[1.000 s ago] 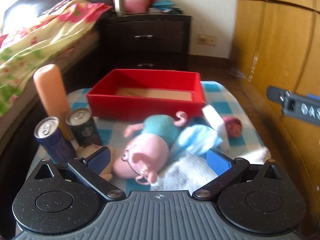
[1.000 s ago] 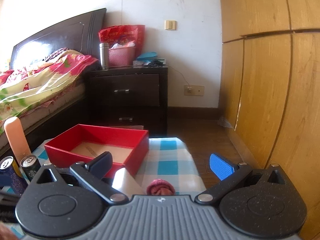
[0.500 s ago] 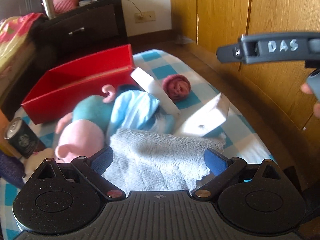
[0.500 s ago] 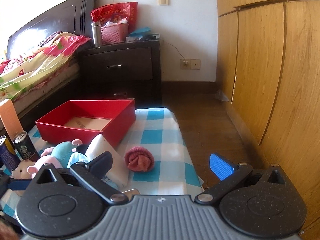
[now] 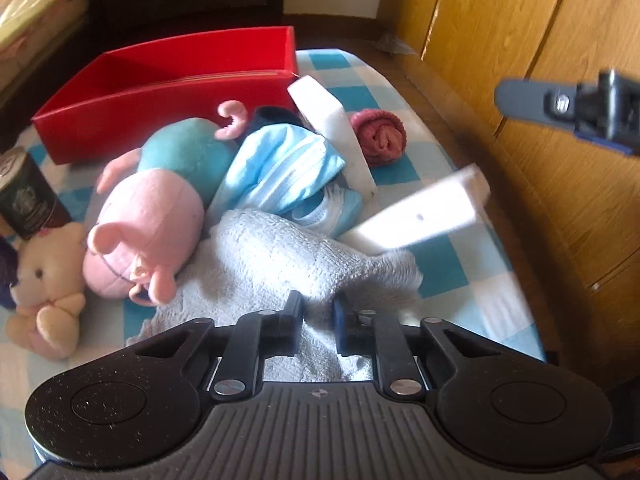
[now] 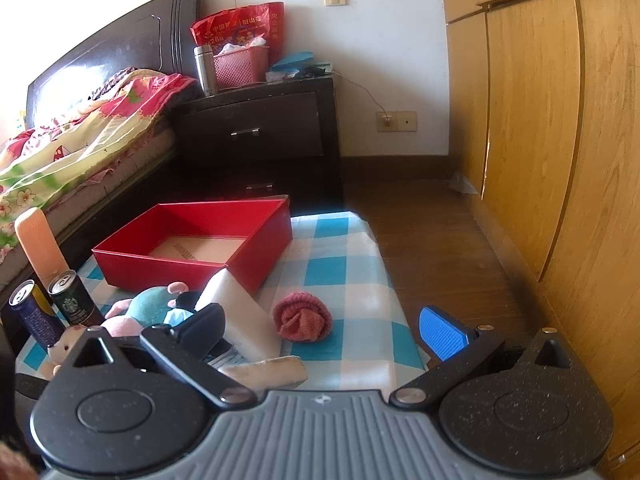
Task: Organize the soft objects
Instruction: 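Lower the left tool onto the grey towel and close it, then lift the grey towel up off the cloth with the left tool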
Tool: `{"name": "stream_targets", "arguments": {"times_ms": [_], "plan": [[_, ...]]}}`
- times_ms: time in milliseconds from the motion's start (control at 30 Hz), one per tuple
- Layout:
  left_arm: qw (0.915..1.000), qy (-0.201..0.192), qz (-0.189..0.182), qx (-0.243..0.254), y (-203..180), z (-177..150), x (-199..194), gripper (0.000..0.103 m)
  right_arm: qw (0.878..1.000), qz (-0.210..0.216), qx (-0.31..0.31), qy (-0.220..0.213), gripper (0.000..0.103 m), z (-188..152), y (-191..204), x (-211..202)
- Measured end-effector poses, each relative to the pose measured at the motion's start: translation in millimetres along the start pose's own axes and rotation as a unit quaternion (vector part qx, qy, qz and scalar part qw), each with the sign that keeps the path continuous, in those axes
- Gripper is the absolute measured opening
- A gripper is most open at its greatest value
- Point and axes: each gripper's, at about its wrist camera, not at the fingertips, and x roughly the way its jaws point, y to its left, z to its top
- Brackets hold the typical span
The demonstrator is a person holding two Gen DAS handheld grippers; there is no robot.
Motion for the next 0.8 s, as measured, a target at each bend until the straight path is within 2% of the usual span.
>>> {"name": "stream_targets", "arguments": {"times_ms": [200, 400, 567, 667, 767, 800], "plan": [[0.9992, -0.037, -0.008, -0.016, 12.4, -1.4, -37.1, 0.008, 1.0, 0.01, -0.005, 0.008, 0.085, -0.3, 7.1, 2.4], [0.9953, -0.069, -0.024, -0.064, 36.5, 2.5, -68.8, 0.005, 0.999, 0.03, -0.019, 0.027, 0.085, -3.9, 16.5, 7.1], [0.9868, -0.118, -0.057, -0.095, 52.8, 16.3, -99.6, 0.002, 0.997, 0.044, -0.045, 0.05, 0.085, -9.9, 26.2, 13.4], [0.9794, -0.143, -0.094, -0.107, 57.5, 20.8, -114.2, 0.001, 0.996, 0.041, -0.058, 0.06, 0.085, -14.5, 28.0, 17.5], [0.9862, -0.138, -0.051, -0.075, 47.6, 22.4, -112.3, 0.002, 0.995, 0.036, -0.057, 0.071, 0.085, -17.3, 26.1, 21.6], [0.9886, -0.123, -0.054, -0.067, 44.5, 20.8, -102.1, 0.002, 0.995, 0.035, -0.057, 0.074, 0.085, -18.0, 25.7, 23.0]]}}
